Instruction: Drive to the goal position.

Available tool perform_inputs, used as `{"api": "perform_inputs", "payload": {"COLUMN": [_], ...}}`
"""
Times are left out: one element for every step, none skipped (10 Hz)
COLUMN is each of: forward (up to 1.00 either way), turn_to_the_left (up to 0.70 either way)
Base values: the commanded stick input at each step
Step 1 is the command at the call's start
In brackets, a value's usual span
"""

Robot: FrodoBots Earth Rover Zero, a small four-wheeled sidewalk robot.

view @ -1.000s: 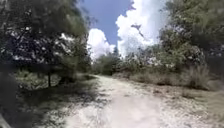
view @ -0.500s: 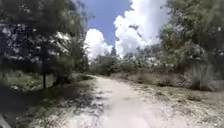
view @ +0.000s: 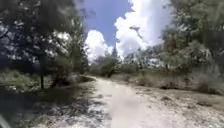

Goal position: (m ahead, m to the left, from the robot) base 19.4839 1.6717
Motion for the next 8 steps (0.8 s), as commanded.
{"api": "perform_inputs", "payload": {"forward": [0.5, 0.5, 0.5, 0.5, 0.5, 0.5, 0.5, 0.5], "turn_to_the_left": [0.0, 0.0, 0.0, 0.0, 0.0, 0.0, 0.0, 0.0]}}
